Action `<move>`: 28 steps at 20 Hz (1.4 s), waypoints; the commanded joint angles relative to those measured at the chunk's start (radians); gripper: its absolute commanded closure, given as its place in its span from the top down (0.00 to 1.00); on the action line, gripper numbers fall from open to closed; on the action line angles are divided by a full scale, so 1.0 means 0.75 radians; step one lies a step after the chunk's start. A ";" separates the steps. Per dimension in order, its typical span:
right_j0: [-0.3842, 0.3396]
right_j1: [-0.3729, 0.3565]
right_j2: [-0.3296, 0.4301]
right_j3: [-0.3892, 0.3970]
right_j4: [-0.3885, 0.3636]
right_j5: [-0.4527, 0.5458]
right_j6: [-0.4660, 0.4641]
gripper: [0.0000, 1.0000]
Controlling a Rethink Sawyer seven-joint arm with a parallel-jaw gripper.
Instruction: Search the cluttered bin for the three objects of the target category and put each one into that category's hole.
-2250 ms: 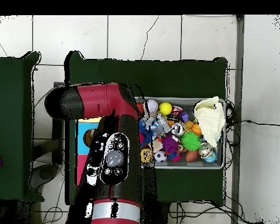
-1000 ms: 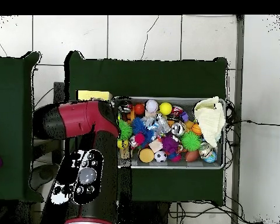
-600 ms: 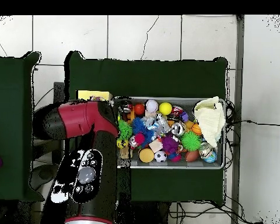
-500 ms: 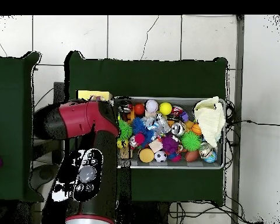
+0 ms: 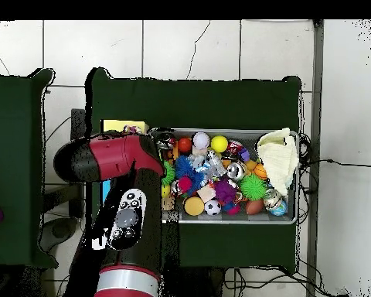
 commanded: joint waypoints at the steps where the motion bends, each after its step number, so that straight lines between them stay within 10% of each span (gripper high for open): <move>1: -0.086 0.097 0.158 0.172 0.013 0.018 0.120 0.00; 28: -0.038 0.115 0.139 0.182 -0.043 0.186 0.059 0.00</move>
